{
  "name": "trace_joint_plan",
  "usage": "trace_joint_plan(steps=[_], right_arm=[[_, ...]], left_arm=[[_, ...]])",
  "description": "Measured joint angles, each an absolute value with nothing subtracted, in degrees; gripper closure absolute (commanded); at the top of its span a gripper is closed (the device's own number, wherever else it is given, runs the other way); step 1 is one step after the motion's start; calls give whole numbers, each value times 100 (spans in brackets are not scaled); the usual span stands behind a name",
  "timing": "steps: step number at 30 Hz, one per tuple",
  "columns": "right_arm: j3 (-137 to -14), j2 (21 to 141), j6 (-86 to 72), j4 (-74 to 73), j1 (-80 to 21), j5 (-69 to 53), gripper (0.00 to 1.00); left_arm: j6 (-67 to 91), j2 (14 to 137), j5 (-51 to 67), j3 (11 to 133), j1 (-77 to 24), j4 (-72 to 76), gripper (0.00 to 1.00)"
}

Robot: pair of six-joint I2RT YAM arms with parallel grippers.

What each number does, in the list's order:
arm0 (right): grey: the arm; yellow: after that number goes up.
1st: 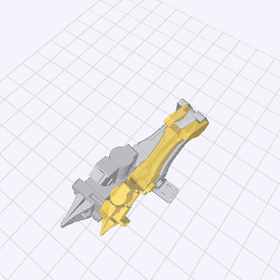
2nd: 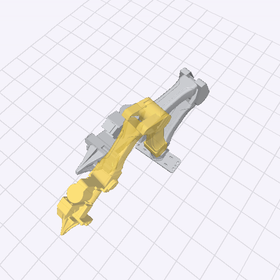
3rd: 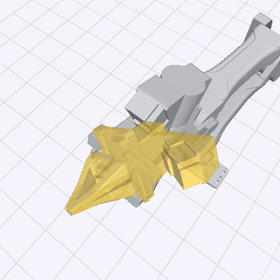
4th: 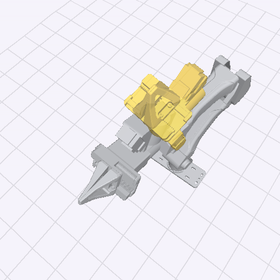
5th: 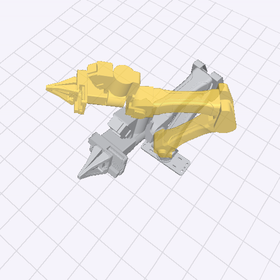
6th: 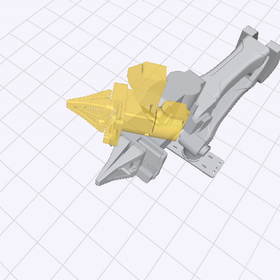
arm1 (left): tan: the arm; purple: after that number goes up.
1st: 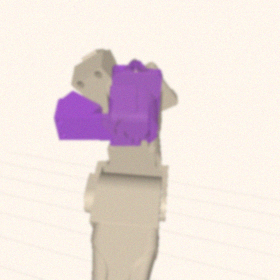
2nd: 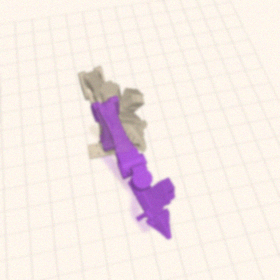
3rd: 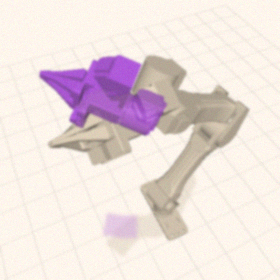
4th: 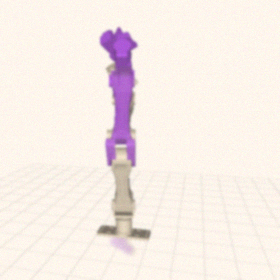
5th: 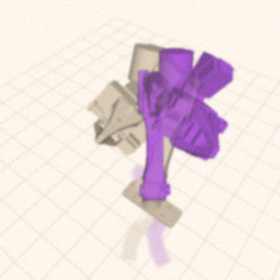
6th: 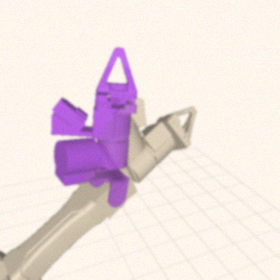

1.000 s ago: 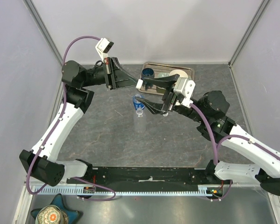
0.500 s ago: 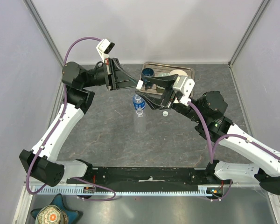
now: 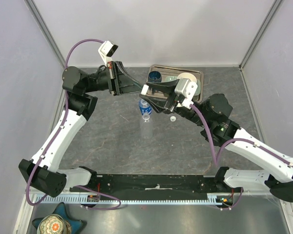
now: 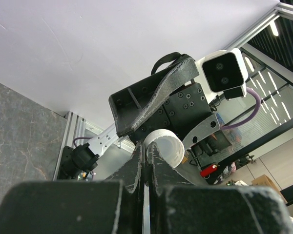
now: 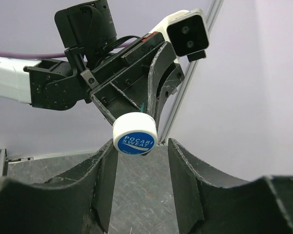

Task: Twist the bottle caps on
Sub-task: Pick up the bottle cap from the center of the board.

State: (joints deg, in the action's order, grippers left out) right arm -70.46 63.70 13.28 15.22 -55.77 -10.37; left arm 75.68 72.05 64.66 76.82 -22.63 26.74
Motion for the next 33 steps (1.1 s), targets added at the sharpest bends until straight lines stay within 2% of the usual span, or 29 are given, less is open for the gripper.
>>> trace_joint_plan(steps=[5, 11, 17, 25, 27, 29, 31, 32, 33], right_arm=[[-7046, 6368, 1306, 1535, -5586, -1037, 41], [-7046, 6283, 1269, 1540, -5590, -1037, 41], [-7046, 6257, 1223, 1522, -5590, -1039, 46], [-7052, 6265, 1157, 1437, -5614, -1066, 63], [-7059, 6265, 1144, 1431, -5614, -1066, 67], [-7074, 6265, 1138, 1391, -5614, -1066, 69], [-7098, 6265, 1135, 1302, -5614, -1063, 71], [-7118, 6265, 1135, 1256, -5614, -1063, 72], [-7131, 6259, 1135, 1201, -5614, -1059, 74]], left_arm=[[7568, 7168, 6466, 7636, -2263, 2700, 98], [7568, 7157, 6466, 7564, -2263, 2714, 98], [7568, 7157, 6464, 7555, -2263, 2714, 98], [7568, 7155, 6451, 7553, -2263, 2714, 98], [7568, 7148, 6451, 7546, -2263, 2714, 91], [7559, 7137, 6449, 7529, -2263, 2692, 75], [7435, 7120, 6455, 7520, -2263, 2571, 72], [7363, 7111, 6462, 7520, -2261, 2477, 64], [7275, 7109, 6464, 7518, -2257, 2392, 61]])
